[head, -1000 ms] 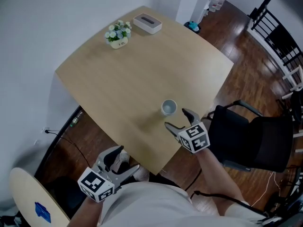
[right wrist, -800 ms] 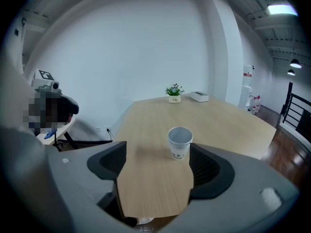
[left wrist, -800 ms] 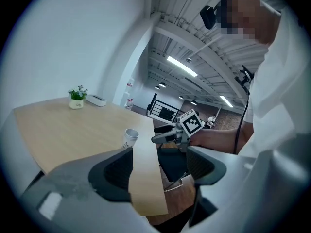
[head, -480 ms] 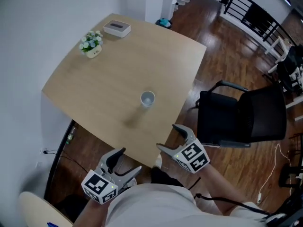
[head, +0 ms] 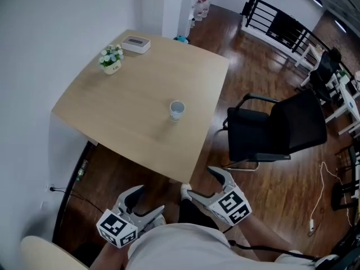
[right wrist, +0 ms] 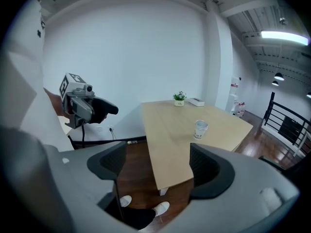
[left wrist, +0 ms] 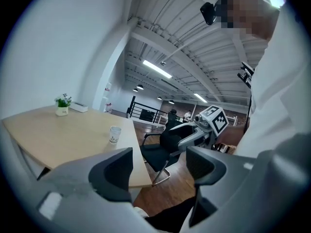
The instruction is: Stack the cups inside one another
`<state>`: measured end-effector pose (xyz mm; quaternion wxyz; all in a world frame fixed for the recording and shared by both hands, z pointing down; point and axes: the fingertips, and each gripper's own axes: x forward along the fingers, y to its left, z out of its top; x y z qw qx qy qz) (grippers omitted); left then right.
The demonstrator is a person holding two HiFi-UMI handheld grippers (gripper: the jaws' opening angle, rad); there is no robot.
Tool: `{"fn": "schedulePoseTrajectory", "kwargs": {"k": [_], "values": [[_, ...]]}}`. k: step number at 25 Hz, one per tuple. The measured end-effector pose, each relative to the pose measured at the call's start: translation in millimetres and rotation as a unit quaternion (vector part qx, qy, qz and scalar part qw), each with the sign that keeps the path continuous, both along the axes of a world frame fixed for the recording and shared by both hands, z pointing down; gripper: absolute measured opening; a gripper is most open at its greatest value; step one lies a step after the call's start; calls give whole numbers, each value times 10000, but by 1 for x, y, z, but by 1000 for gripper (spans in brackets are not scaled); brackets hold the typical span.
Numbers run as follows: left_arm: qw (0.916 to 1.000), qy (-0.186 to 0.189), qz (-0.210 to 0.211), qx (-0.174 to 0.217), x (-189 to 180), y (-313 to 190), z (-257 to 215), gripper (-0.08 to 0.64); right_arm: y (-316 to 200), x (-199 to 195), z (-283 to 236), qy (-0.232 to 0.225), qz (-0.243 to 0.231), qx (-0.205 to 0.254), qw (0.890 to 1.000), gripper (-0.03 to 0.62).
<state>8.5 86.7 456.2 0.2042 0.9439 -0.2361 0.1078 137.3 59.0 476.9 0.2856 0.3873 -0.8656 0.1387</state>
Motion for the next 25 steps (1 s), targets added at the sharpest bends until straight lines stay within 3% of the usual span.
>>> {"fn": "schedulePoseTrajectory", "kwargs": {"k": [10,20,25], "values": [[9998,176,-96,43,-50,46,4,362,69,-65,-10,39,-188,-11,9998,402],[9995,217,-149,147,-54,50,0,362,64,-68,-24,73,-232,168,9996,400],[9992,307,-137,233,-39,50,-10,362,64,-61,-30,110,-229,265,9993,400]]}}
